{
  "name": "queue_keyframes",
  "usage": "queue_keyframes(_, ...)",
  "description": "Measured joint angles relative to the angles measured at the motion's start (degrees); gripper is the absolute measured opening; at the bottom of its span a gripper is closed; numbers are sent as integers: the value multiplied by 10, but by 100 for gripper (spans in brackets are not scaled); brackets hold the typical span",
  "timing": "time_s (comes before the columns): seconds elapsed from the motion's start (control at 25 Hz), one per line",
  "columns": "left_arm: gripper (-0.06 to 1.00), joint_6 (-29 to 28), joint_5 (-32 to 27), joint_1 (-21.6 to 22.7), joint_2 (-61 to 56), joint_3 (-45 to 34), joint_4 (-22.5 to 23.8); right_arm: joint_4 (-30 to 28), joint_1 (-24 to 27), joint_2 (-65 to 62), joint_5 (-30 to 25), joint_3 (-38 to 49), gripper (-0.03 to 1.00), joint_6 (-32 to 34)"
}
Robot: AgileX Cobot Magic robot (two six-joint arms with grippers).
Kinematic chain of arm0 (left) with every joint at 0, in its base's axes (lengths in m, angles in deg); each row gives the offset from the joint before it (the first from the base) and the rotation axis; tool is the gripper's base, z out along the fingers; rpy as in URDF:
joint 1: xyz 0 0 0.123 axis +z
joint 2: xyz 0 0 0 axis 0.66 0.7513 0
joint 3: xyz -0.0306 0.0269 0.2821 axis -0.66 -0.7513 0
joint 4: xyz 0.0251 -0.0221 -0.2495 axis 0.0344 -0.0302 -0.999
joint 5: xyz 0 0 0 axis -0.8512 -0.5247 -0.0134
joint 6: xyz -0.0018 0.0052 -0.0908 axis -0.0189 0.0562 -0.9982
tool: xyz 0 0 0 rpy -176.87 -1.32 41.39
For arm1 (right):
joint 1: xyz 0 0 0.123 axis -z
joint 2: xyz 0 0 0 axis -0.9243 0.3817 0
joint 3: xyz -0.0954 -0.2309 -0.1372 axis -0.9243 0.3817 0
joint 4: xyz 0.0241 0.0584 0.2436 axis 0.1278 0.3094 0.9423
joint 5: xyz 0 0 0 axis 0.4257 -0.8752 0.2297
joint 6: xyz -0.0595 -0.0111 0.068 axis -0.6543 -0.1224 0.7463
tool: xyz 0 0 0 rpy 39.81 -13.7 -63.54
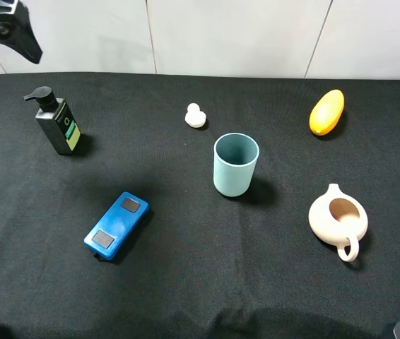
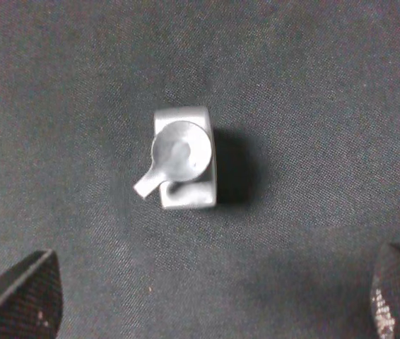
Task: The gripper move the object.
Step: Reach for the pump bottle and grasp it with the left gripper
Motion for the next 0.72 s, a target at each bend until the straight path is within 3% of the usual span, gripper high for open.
queue_keyframes(0.72, 95, -4, 4, 45, 111, 10, -10, 0, 0, 0, 0, 0, 69, 0)
